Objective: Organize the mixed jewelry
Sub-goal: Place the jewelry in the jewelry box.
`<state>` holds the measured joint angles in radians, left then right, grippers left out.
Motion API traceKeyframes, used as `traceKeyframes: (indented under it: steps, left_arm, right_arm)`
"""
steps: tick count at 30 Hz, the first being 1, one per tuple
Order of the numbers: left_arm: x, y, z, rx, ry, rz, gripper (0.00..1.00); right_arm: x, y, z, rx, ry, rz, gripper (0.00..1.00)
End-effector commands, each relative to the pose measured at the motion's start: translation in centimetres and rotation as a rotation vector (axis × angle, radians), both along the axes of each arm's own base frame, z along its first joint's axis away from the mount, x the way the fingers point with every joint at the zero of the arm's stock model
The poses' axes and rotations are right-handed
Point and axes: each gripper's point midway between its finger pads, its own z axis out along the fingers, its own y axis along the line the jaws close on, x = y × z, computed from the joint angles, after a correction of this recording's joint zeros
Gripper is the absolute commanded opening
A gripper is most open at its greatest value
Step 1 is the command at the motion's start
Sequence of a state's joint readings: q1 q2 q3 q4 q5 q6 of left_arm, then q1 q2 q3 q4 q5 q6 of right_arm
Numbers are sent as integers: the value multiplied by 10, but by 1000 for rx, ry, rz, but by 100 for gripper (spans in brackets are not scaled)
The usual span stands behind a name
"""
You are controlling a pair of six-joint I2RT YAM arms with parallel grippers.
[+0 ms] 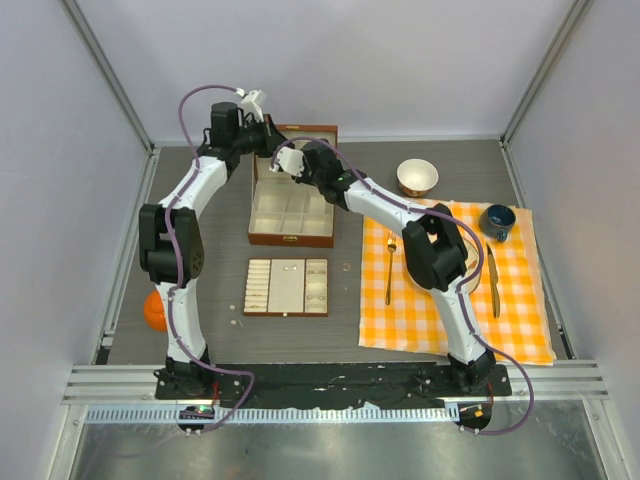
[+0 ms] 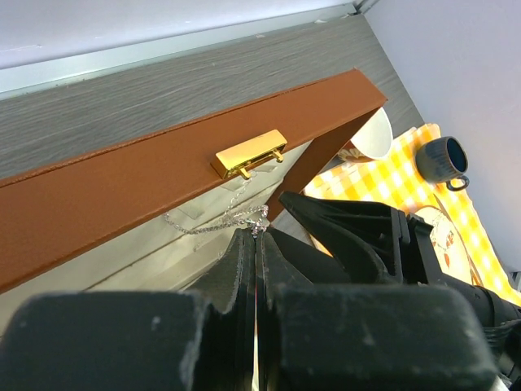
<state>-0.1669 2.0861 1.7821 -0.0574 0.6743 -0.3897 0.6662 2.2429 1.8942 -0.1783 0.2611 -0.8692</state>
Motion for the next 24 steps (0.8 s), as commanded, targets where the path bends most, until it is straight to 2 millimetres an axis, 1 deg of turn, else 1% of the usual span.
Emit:
traceKeyframes:
  steps: [1,3,5,10,11,15,24]
  left_arm:
    - [4,1,13,-10,-41,-4,0]
    - [5,0,11,-10,-38,-5,0]
    - [6,0,11,-11,-40,-8,0]
    - [7,1,8,-9,-38,-7,0]
    - [8,0,9,-11,-38,-6,0]
    - [8,1,7,-10,-34,-6,0]
    - [9,3,6,-10,-33,-5,0]
  right_arm:
    - [15,8,37,28,-127,-7,41]
    - [18,10,33,23,-125,-4,42]
    - [19,11,33,22,-130,-2,43]
    - [23,13,21,5,-126,0,43]
    - [24,13,22,6,-131,0,43]
    - [26,14,13,-4,-127,-1,43]
    - [31,12,3,-24,-129,-5,43]
